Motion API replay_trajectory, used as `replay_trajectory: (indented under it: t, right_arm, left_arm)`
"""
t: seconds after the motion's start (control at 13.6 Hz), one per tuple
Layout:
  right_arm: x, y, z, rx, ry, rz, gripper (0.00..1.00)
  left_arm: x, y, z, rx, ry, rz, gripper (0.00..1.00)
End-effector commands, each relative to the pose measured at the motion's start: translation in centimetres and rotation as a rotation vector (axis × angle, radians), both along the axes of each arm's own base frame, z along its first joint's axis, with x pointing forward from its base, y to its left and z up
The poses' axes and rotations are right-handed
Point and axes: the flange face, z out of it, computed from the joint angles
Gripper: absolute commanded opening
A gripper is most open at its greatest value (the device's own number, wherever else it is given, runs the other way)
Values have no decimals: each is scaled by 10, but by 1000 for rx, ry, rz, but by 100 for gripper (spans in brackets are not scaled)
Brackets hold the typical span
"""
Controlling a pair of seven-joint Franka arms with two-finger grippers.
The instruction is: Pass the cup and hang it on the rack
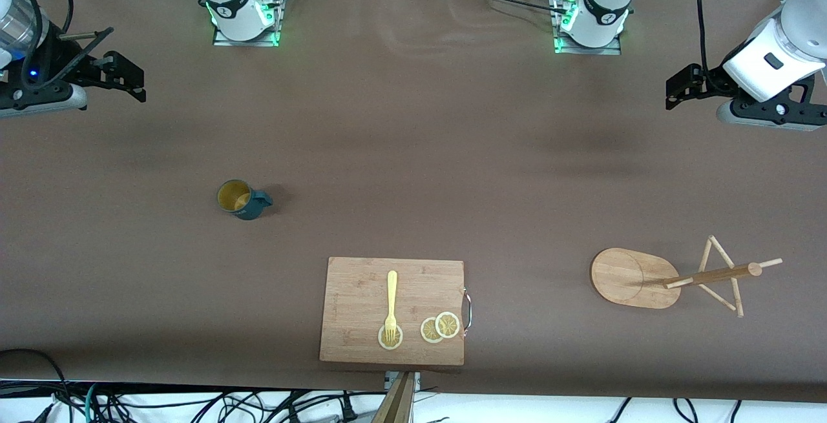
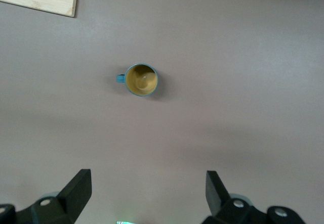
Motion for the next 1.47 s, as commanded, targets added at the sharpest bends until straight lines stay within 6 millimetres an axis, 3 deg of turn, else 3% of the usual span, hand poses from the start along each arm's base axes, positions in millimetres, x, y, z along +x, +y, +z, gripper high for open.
replay_trajectory:
  t: [0.0,0.51,1.39]
  right_arm:
    - [2,1,10,19,-8,-4,100]
    - [2,0,26,17,-42,-13,100]
    - [2,-2,23,4,-33,-17,100]
  left_arm:
    - [1,2,7,-1,5,-10,100]
    - [0,2,8,-1,5,-10,100]
    - [0,2,7,-1,6,-10,100]
